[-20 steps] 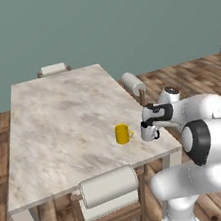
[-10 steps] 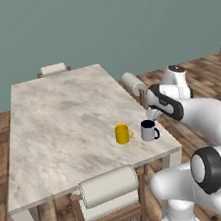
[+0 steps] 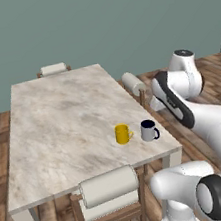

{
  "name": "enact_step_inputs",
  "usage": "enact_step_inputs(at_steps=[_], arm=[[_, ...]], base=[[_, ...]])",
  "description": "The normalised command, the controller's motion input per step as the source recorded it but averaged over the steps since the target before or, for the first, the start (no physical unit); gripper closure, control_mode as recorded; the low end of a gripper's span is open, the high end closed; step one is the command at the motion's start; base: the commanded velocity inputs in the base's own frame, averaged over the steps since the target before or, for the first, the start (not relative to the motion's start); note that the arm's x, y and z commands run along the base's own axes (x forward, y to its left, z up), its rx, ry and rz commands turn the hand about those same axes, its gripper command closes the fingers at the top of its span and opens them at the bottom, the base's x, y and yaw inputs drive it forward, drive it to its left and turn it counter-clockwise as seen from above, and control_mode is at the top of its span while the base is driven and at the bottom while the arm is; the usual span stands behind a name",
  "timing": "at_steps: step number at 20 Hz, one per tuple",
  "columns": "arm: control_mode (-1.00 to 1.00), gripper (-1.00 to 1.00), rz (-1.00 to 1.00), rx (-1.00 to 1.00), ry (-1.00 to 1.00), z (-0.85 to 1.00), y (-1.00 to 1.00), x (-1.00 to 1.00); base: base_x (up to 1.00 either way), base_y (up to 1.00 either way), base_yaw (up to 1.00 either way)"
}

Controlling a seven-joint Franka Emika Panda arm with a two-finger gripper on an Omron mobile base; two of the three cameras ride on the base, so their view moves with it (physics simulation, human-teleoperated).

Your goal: Clear the mugs and bowl far away from the sink.

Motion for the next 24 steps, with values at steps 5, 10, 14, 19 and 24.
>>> enact_step_inputs(at_steps=[5,10,14,19,24], arm=[[-1.00,-1.00,-0.22,0.00,0.00,0.33,0.00,-0.53],[-1.00,-1.00,-0.24,0.00,0.00,0.22,0.03,-0.49],[-1.00,-1.00,-0.10,0.06,0.00,0.37,0.21,-0.38],[-1.00,-1.00,0.05,-0.01,0.00,0.54,0.26,-0.16],[-1.00,-1.00,0.12,0.00,0.00,0.34,0.23,-0.32]], base=[[0.00,0.00,0.00],[0.00,0.00,0.00],[0.00,0.00,0.00],[0.00,0.00,0.00],[0.00,0.00,0.00]])
